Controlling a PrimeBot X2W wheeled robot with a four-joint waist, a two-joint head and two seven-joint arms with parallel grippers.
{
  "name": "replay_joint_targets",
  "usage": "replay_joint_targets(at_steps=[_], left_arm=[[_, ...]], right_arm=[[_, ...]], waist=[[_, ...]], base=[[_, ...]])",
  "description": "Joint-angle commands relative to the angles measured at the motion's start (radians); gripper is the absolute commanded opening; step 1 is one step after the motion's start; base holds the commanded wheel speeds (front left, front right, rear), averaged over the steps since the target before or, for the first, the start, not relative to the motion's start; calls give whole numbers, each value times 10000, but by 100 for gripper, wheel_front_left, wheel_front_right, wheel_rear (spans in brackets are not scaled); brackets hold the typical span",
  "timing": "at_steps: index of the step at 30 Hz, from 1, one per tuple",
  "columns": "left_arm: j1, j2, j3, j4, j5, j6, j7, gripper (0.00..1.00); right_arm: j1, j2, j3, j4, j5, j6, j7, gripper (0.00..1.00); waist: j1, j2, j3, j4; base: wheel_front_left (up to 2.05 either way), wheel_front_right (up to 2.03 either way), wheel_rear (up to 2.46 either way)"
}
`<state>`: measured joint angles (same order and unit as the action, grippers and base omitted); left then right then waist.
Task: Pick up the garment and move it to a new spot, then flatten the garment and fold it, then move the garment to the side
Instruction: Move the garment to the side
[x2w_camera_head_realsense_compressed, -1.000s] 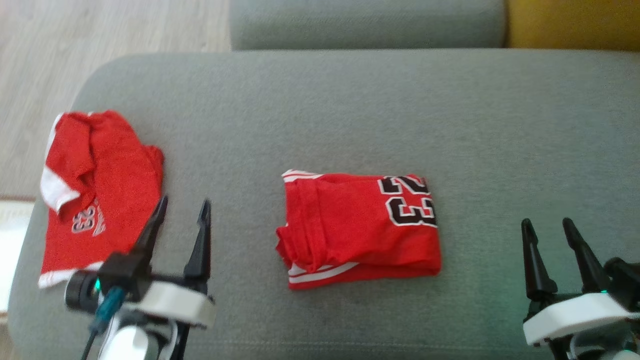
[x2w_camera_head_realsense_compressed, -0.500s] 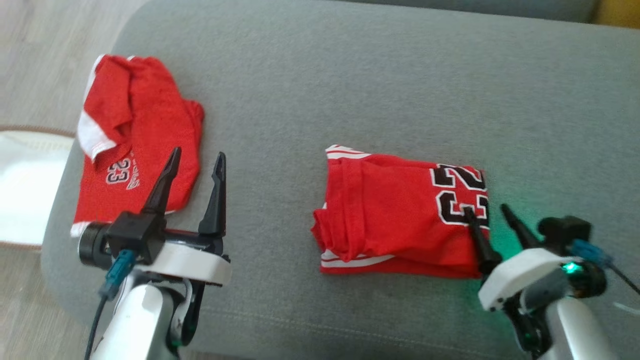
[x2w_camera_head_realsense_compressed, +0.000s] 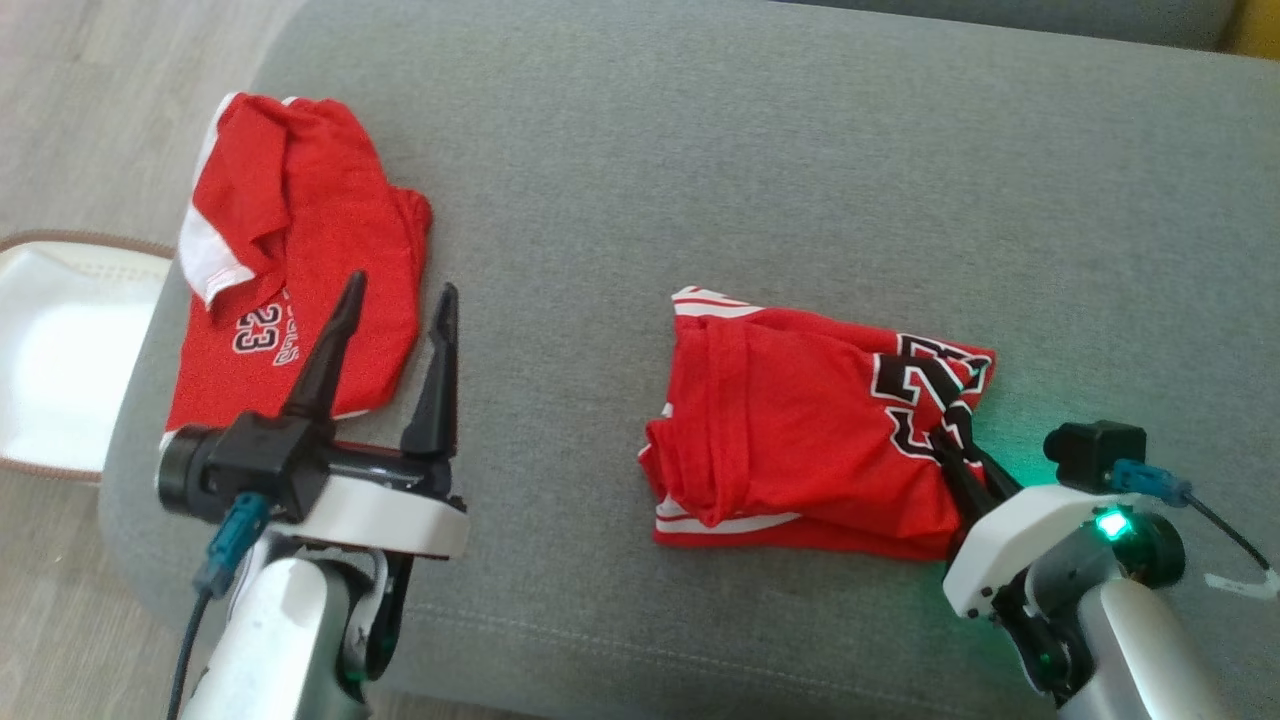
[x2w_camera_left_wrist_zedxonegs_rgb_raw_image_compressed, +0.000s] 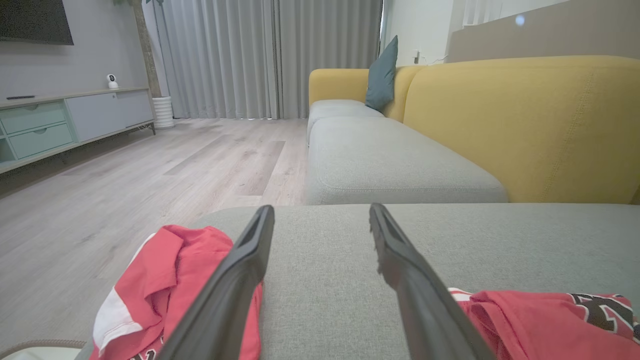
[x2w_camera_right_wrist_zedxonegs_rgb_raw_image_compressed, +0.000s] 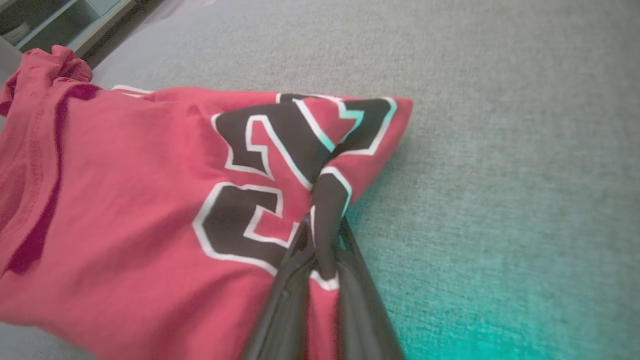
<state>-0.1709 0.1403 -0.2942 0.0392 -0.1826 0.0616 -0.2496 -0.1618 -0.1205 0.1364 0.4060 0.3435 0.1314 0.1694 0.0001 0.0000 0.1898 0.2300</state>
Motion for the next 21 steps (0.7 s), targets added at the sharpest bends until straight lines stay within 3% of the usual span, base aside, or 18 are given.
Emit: replay_joint_targets(at_steps=[1,7,13,14,21], left_arm=[[-286,60,465,-357,100,0,-120,100],[-154,50,669,-488,204,-108,-121,100],[-240,70,765,-742,340,-256,-121,100],[-311,99,789,-836,390,-313,-121,100],[-595,290,756,-1127,556,-568,-122,100]], right_arm=[[-74,-166,289,-352,13,-7,-124,0],[-128,-487,751,-1169,-104,-7,53,0],[-679,-903,1222,-1642,-141,-7,297,0],[-963,-1072,1329,-1713,-134,-7,307,0],[-2107,-1754,1191,-1768,-68,-7,249,0]], waist=[[-1,0,-8,-70],[-1,0,78,-865],[-1,0,381,-2161],[-1,0,514,-2651],[-1,0,1045,-4058]], base=[[0,0,0],[0,0,0],[0,0,0],[0,0,0],[0,0,0]])
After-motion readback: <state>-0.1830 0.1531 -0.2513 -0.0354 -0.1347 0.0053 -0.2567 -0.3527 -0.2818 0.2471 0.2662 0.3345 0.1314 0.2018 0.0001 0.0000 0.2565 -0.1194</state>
